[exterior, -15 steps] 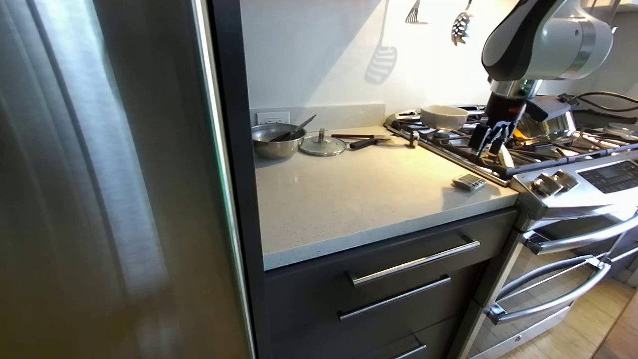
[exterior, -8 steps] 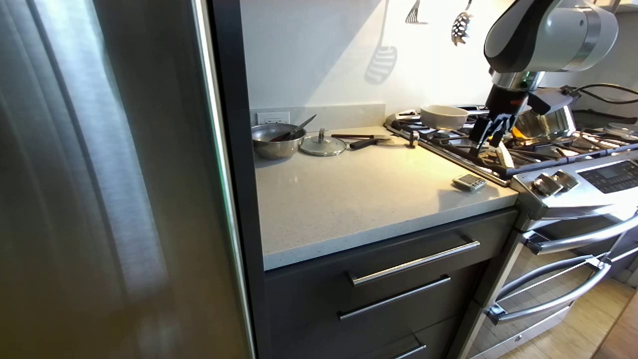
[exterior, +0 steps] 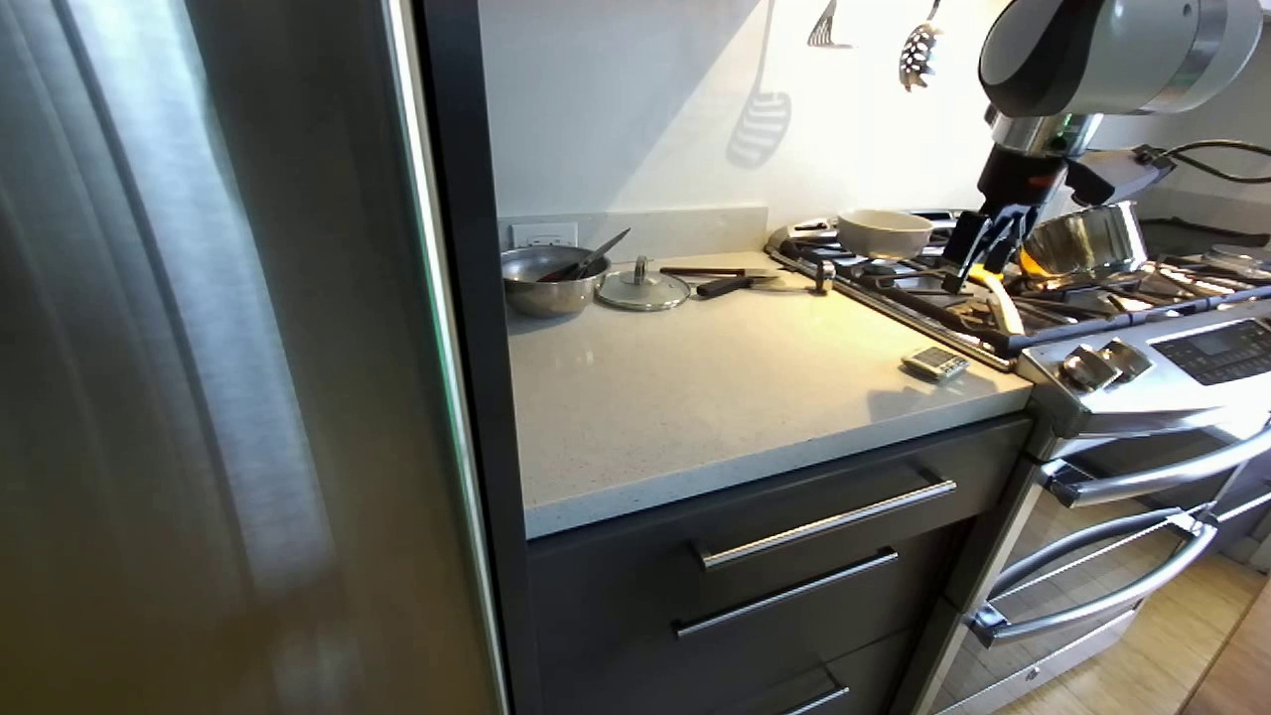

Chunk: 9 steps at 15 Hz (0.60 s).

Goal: Press the button on the calculator

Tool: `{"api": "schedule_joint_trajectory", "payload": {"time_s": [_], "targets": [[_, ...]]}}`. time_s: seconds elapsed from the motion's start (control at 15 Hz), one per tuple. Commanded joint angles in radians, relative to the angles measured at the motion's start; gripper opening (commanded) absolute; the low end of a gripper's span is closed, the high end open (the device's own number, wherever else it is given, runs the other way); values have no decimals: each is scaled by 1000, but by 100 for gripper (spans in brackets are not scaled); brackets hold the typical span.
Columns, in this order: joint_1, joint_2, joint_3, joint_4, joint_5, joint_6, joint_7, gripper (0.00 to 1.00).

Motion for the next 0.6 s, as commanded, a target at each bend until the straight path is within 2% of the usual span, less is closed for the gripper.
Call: {"api": "schedule_joint_trajectory", "payload": {"time_s": [0.0,0.53], "targets": [[39,-73,-40,-51,-36,-30,24,100],[84,-143,-74,-80,-60,-41,49,100]]}}
